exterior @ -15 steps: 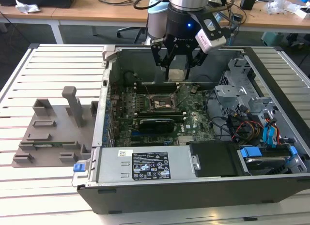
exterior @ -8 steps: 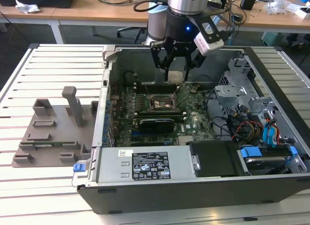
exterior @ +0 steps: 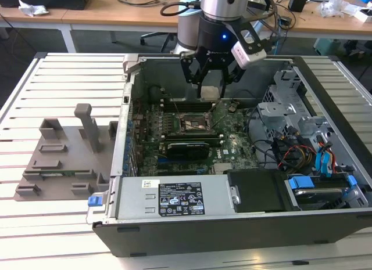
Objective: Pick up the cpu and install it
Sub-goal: 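Pick up the cpu and move it towards the insertion slot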
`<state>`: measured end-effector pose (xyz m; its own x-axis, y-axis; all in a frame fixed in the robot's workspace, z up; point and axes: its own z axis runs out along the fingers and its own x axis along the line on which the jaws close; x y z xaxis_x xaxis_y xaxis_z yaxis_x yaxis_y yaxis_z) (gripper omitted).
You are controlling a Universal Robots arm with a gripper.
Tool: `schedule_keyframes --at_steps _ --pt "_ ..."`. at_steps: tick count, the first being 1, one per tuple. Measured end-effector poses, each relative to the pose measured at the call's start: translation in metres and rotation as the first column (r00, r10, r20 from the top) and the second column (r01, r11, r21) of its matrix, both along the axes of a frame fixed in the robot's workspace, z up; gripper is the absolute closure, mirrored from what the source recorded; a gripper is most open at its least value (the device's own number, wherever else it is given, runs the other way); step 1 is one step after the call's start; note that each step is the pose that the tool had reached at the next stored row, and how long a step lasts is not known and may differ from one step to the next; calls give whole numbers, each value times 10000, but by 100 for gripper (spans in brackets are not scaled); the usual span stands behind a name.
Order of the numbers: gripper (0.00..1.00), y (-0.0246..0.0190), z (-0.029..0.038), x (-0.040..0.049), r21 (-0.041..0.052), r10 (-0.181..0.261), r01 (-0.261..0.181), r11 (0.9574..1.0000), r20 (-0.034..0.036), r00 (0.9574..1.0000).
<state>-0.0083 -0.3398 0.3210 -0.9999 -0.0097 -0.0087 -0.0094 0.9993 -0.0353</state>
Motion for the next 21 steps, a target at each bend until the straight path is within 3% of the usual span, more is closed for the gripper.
schedule_keyframes --at_steps 7,18,21 --pt "45 173 -28 -4 -4 -1 1 10000 0 10000" --pt "45 182 -72 -4 -5 -1 1 10000 0 10000" --pt "45 211 -101 -32 -2 13 -13 10000 1 10000"
